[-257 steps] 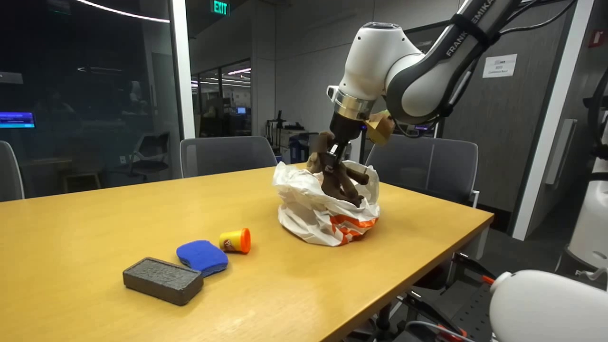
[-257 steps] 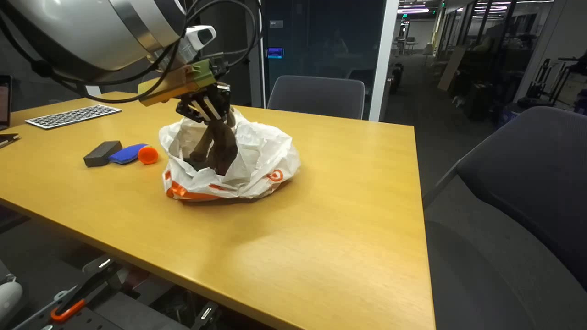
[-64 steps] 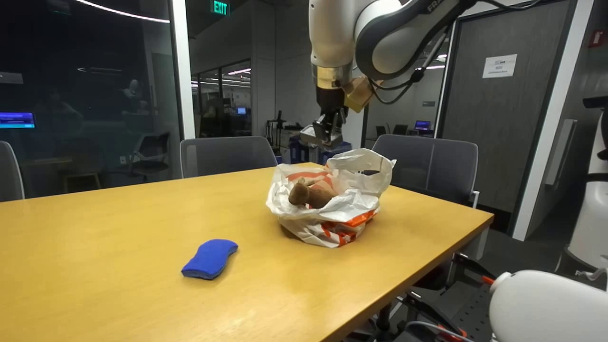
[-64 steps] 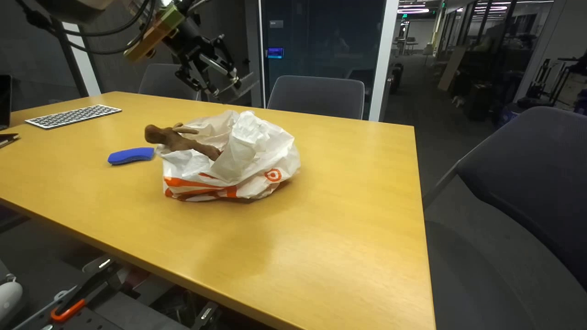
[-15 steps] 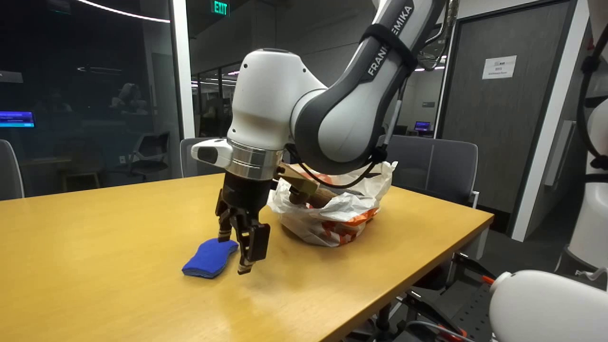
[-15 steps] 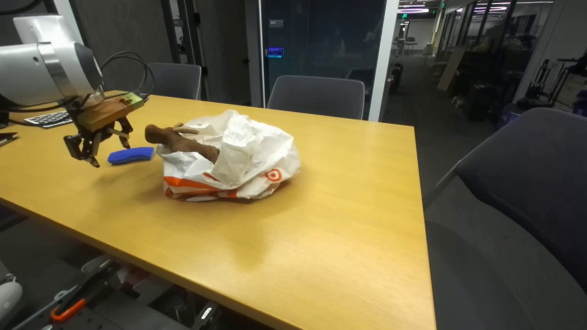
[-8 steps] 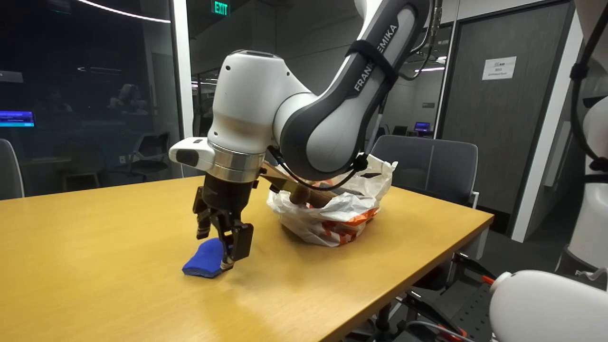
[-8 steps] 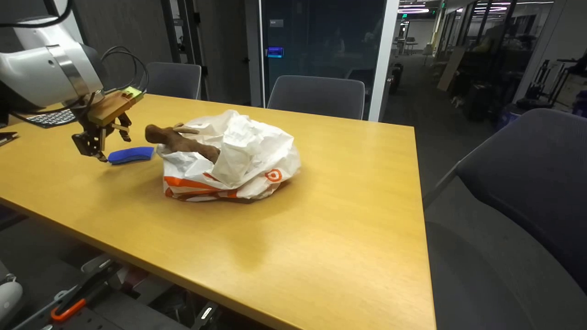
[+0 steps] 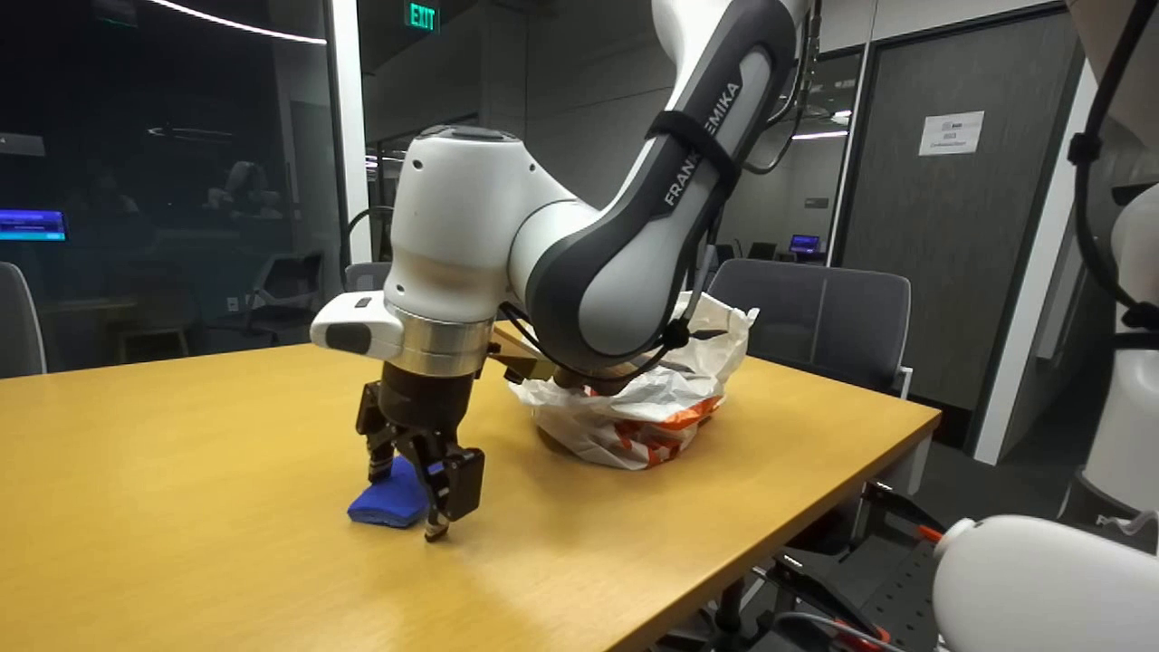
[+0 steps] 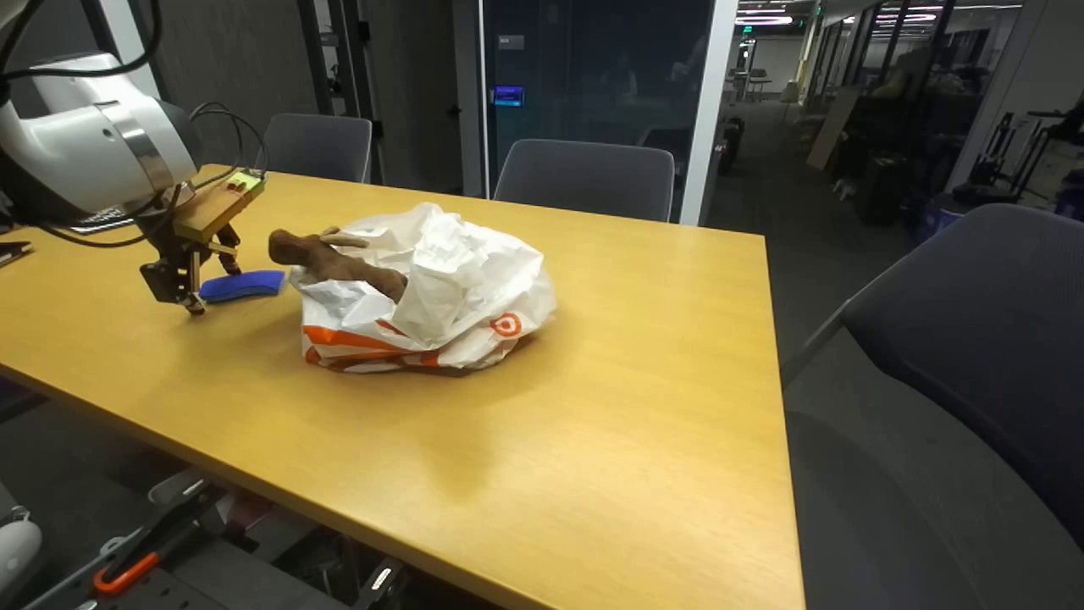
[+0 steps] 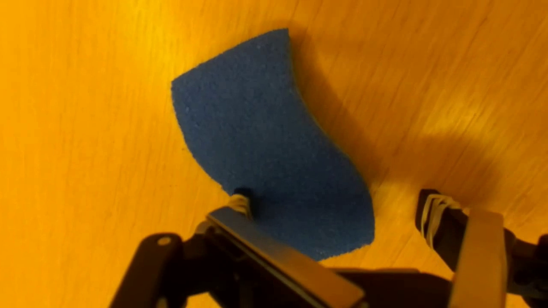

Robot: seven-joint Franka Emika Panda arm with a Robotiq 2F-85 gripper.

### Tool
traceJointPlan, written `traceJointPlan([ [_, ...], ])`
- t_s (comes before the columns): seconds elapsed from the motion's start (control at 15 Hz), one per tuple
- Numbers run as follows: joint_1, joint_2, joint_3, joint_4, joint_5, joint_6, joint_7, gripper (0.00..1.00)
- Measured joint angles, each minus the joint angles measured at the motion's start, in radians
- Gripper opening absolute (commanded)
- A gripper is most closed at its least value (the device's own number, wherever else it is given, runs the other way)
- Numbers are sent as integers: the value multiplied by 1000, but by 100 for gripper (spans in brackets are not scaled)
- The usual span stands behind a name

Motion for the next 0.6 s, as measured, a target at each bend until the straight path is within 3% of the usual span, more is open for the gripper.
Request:
traceJointPlan([
  [0.33,-4,-1,14,24,-2,-36,-48,36],
  [0.6,-11,-2,25,36,-2,-51,-66,23],
])
